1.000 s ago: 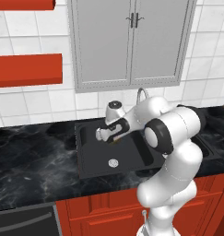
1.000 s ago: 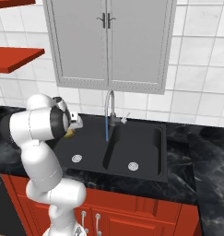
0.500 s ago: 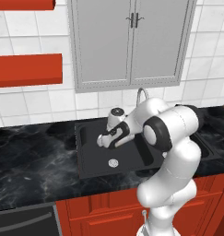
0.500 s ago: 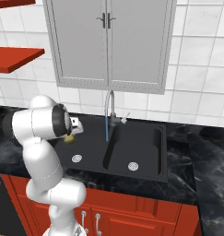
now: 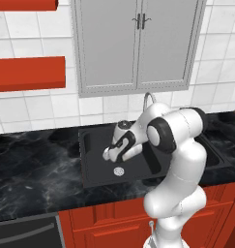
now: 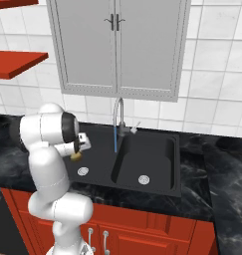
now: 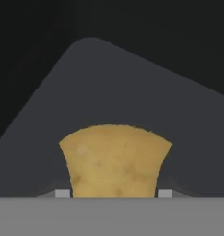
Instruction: Soak the sponge with water for a few seconds and then drop it inside the sink.
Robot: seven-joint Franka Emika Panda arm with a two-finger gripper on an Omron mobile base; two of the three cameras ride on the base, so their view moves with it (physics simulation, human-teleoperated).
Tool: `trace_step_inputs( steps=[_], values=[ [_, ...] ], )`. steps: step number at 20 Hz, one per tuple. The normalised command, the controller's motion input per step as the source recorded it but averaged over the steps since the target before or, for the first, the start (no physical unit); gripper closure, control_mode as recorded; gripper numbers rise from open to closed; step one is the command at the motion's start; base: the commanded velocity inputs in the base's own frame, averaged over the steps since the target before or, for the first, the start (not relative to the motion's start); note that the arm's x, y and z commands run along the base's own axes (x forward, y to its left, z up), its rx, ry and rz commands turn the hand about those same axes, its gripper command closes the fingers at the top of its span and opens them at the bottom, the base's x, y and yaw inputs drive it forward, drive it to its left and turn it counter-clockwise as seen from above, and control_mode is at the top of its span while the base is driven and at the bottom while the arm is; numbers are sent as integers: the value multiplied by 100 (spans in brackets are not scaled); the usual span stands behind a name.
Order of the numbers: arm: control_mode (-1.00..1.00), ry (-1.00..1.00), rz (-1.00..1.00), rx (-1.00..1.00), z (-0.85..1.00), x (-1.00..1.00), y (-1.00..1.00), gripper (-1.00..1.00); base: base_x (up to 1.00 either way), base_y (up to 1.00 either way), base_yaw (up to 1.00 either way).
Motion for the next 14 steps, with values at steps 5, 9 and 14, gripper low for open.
trace_step_inputs(
  steps=[5, 9, 14],
  values=[
    [-100, -5, 5, 0, -27, 0, 0, 100, 0, 0, 0],
    [-100, -3, 4, 0, -18, 0, 0, 100, 0, 0, 0],
    [-100, -3, 1, -1, -22, 5, 0, 100, 0, 0, 0]
  ],
)
